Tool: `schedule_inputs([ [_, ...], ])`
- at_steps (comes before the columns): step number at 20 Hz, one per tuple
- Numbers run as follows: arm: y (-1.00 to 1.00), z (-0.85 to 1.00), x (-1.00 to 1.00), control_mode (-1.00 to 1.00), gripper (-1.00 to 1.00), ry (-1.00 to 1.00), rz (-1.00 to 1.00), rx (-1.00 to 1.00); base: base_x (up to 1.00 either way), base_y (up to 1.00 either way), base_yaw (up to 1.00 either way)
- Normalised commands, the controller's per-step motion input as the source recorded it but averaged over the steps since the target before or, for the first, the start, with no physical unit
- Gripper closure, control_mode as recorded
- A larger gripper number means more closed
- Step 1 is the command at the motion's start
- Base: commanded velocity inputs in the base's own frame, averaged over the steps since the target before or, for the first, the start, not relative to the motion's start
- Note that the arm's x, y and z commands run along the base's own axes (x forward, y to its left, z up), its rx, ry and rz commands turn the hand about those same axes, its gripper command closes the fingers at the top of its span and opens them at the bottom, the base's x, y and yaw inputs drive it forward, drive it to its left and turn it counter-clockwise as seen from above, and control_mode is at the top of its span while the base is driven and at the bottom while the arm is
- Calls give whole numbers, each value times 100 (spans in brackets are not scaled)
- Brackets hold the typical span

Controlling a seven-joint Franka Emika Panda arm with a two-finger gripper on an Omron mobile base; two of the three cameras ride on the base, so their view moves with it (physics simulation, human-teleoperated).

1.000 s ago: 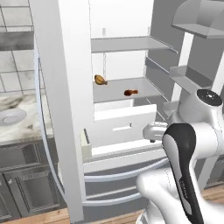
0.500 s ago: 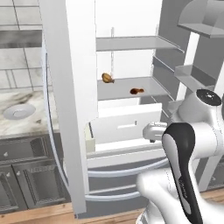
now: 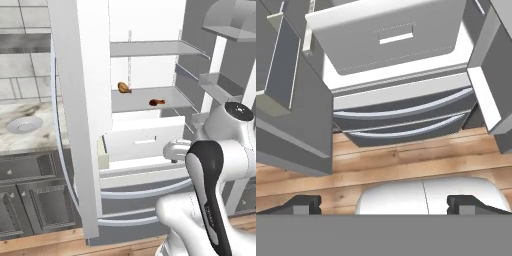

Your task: Place the chicken drumstick on the counter behind the older chicken drumstick on the same shelf of the fridge to maintain FIFO order. Close the fridge door when finished.

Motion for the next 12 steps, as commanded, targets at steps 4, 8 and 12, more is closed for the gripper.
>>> schedule_inputs([
  [4, 0, 0, 0, -100, -100, 0, 0, 0, 0, 0, 0],
  [8, 42, -1, -57, -100, -100, -11, 0, -6, 0, 0, 0],
  [12, 100, -8, -100, -100, -100, -22, 0, -20, 0, 0, 0],
])
